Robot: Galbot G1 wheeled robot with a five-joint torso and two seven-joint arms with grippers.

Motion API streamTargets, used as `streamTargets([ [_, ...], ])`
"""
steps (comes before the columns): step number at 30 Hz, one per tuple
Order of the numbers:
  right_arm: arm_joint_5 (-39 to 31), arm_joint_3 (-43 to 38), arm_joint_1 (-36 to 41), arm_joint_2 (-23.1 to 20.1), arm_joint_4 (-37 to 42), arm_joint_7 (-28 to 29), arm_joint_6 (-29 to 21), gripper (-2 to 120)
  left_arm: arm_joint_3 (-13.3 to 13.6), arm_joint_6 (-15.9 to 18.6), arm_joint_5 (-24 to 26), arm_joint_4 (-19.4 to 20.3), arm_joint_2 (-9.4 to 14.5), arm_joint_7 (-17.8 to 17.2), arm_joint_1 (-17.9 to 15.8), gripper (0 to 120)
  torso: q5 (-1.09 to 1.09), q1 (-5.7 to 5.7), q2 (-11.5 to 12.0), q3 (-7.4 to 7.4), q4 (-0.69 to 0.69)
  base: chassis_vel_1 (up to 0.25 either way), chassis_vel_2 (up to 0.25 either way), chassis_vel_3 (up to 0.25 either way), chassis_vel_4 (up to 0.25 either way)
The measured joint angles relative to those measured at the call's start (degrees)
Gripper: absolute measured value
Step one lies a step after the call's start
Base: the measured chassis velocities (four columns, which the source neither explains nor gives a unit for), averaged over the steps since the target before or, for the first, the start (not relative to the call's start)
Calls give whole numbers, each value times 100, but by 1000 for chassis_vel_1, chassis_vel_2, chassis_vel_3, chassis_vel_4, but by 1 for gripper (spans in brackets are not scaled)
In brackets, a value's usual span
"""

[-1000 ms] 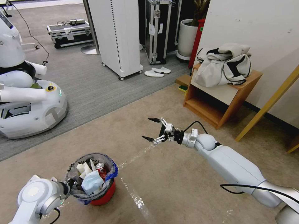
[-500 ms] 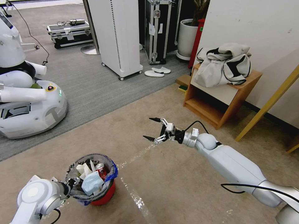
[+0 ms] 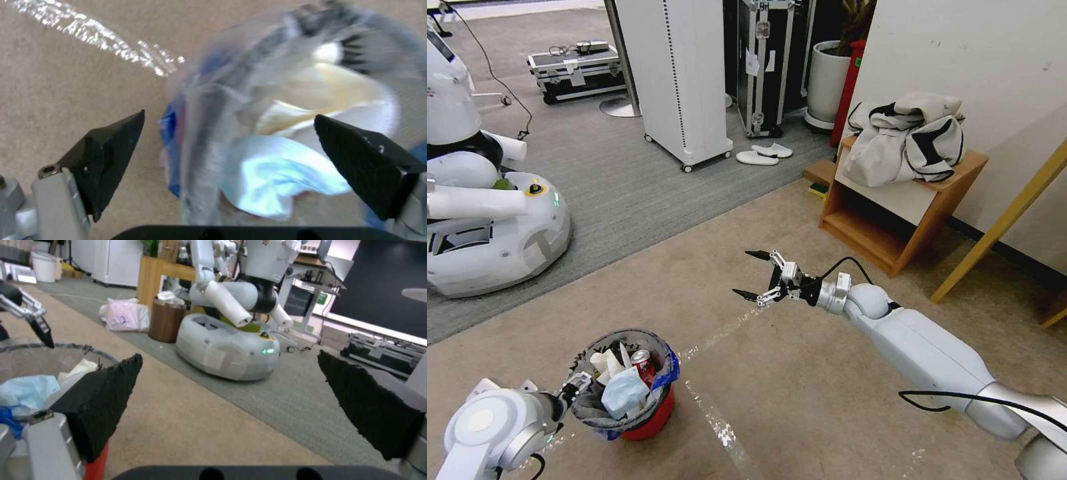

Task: Pick up the trash bin and place the garbage on the floor into it.

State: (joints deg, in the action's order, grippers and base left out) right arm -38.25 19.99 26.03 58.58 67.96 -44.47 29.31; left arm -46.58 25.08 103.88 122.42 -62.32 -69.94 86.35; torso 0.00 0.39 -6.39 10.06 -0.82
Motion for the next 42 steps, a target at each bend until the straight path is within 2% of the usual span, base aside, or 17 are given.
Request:
streamTargets([
  [7,-63,12,-20,-7,31,-5,-12,100,-123,10,-150,197,68,22,190,100,-1,0,0,0,0,0,0,0,0],
  [13,-160,-15,-10,-3,21,-13,-36,100,-254,69,-546,794,90,228,410,100,0,0,0,0,-1,0,0,0,0],
  [17,-235,-46,19,4,20,1,-47,100,-337,73,-715,1000,82,340,491,100,0,0,0,0,0,0,0,0,0],
  [24,-332,-191,103,-79,125,117,-82,100,-663,74,-860,1555,164,646,658,100,1,0,0,0,0,0,0,0,0],
  [25,-342,-254,139,-119,197,215,-108,100,-711,65,-952,1692,170,798,709,100,1,0,0,0,0,0,0,0,0],
  [26,-406,-390,224,-192,344,428,-154,100,-753,57,-1504,1805,168,1330,817,100,2,0,0,0,0,0,0,0,0],
  [27,-406,-390,224,-192,344,428,-154,100,-753,57,-1504,1805,168,1330,817,100,2,0,0,0,0,0,0,0,0],
  [28,-421,-534,314,-249,469,644,-187,100,-750,9,-2058,1816,159,1755,859,100,1,0,0,0,1,0,0,0,0],
  [29,-341,-906,593,-342,765,1363,-266,100,-683,-26,-2907,1748,155,2359,841,100,1,0,0,0,1,0,0,0,0],
  [30,-341,-906,593,-342,765,1363,-266,100,-683,-26,-2907,1748,155,2359,841,100,1,0,0,0,1,0,0,0,0],
  [31,-331,-1198,813,-400,1003,1893,-383,100,-628,-23,-3449,1606,166,2780,805,100,3,0,0,1,1,0,0,0,0],
  [32,-331,-1198,813,-400,1003,1893,-383,100,-628,-23,-3449,1606,166,2780,805,100,3,0,0,1,1,0,0,0,0],
  [33,-346,-1447,995,-447,1200,2242,-544,100,-585,-76,-3863,1481,178,3048,774,100,1,0,0,1,1,0,0,0,0],
  [34,-352,-1823,1273,-493,1459,2625,-757,100,-529,-319,-4698,1216,185,3571,673,100,-1,0,0,0,0,0,0,0,0],
  [35,-352,-1823,1273,-493,1459,2625,-757,100,-529,-319,-4698,1216,185,3571,673,100,-1,0,0,0,0,0,0,0,0],
  [37,-407,-2688,1967,-557,2103,3264,-1177,100,-373,-732,-5614,824,196,4197,454,100,-2,0,0,0,0,0,0,0,0],
  [42,-662,-3304,2620,-651,2632,3502,-1441,100,-205,-783,-5755,733,189,4356,370,100,3,0,0,0,-2,0,0,0,0],
])
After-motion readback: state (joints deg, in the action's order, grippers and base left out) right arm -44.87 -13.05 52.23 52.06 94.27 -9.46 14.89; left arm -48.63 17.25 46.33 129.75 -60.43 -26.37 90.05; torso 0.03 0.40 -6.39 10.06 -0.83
